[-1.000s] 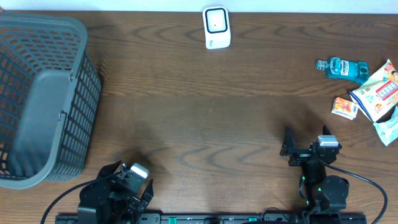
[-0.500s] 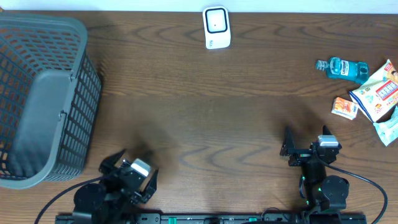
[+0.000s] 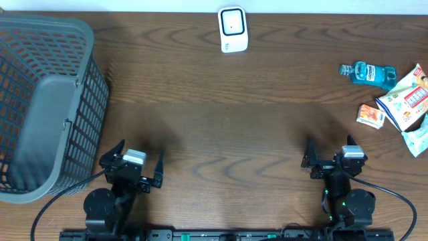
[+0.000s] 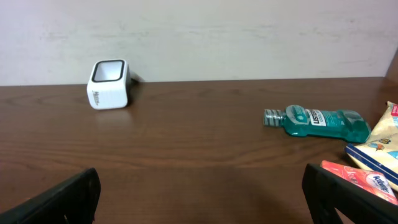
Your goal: Scan the item barcode
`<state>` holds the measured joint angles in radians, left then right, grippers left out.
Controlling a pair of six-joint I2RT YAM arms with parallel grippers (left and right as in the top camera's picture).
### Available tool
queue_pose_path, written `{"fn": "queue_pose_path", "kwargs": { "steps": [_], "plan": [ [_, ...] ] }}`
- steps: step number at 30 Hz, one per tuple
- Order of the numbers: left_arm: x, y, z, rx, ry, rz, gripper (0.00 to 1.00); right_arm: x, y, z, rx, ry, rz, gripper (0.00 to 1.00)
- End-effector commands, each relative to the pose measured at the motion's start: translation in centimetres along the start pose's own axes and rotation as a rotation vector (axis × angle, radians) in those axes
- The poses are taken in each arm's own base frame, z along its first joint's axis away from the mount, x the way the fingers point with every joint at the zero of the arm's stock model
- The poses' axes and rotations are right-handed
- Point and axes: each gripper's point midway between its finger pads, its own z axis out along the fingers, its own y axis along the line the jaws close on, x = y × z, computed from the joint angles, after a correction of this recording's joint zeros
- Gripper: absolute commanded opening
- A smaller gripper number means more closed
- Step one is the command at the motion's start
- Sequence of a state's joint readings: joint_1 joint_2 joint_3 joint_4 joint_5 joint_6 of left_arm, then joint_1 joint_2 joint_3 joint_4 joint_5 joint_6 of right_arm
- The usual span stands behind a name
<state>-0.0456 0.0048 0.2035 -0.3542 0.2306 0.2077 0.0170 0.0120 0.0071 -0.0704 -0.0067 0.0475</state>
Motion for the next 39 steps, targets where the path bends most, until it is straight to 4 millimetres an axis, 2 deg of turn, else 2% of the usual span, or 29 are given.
{"fn": "queue_pose_path", "kwargs": {
  "steps": [1, 10, 18, 26, 31, 39],
  "plan": [
    [0.9, 1.6, 0.4, -0.089, 0.008, -0.081, 0.99, 0.0, -0.4, 0.0, 0.018, -0.002, -0.011, 0.99],
    [2.3, 1.8, 2.2, -0.099, -0.056, -0.106, 0.99, 0.0, -0.4, 0.0, 0.017, -0.001, -0.011, 0.99],
    [2.4, 3.1, 2.2, -0.176, -0.07, -0.111, 0.99, 0.0, -0.4, 0.0, 0.017, -0.001, -0.011, 0.99],
    [2.4, 3.2, 2.3, -0.178, -0.079, -0.129, 0.99, 0.0, -0.4, 0.0, 0.018, -0.002, -0.011, 0.99],
    [2.7, 4.0, 2.2, -0.223, -0.081, -0.213, 0.99, 0.0, -0.4, 0.0, 0.017, -0.001, -0.011, 0.99],
    [2.6, 3.8, 2.2, -0.212, -0.082, -0.212, 0.99, 0.0, -0.4, 0.0, 0.017, -0.001, -0.011, 0.99]
  ]
}}
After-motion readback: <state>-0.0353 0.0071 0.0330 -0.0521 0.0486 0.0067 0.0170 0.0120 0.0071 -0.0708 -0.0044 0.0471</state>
